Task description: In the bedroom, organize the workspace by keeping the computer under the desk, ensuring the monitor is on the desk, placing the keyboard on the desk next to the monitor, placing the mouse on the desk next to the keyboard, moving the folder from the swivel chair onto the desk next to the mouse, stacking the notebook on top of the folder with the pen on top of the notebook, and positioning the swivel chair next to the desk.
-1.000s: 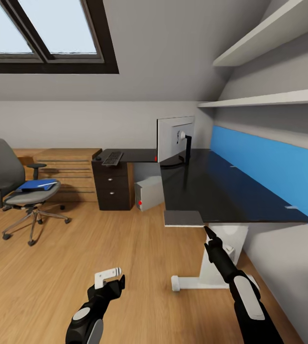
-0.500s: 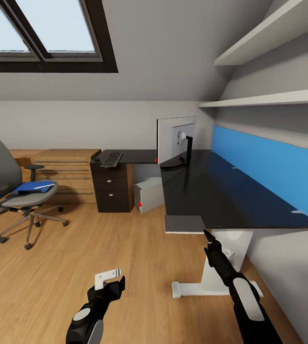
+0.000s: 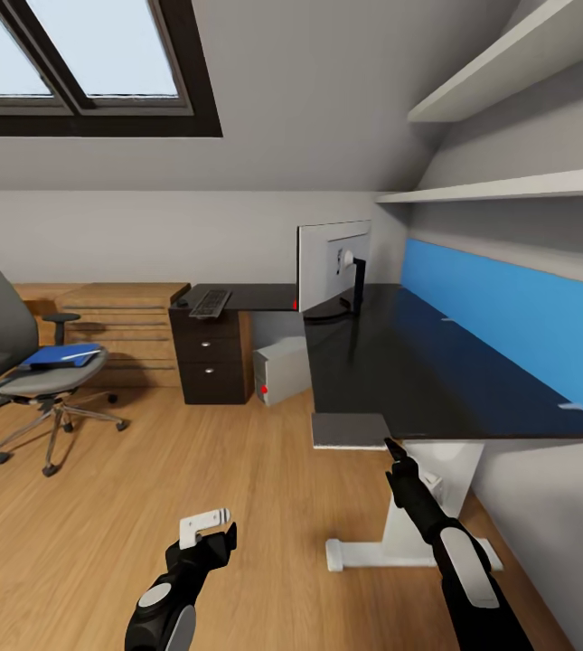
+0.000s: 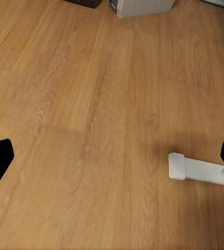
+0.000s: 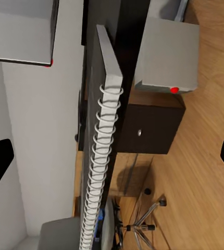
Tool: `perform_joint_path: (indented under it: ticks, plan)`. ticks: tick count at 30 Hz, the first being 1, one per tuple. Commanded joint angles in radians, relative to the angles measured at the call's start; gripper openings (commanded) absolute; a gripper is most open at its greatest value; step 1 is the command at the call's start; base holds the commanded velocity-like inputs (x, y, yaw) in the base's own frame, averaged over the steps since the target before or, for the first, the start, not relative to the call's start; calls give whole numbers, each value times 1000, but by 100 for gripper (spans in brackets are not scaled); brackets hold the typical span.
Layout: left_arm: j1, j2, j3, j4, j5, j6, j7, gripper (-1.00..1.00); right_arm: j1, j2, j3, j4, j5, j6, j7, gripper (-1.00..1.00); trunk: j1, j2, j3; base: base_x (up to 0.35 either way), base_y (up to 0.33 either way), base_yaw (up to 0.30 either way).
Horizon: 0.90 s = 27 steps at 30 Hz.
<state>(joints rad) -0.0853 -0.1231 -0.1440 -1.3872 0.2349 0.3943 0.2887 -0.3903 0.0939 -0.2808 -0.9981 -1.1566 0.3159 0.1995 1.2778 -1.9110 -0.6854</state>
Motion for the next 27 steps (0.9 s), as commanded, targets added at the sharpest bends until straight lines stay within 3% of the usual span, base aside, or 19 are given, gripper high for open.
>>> perform_joint_path:
  ticks: [1,27]
  plan:
    - [-1,0,-2,-1,11,3,9,100,-1,1,-4,0,-6,8,0,100,0,0,-1,62,0,0]
    - [-1,0,-2,-1,11,3,9,100,-2,1,-4,13,-6,2,-24,100,0,0,-1,66,28,0]
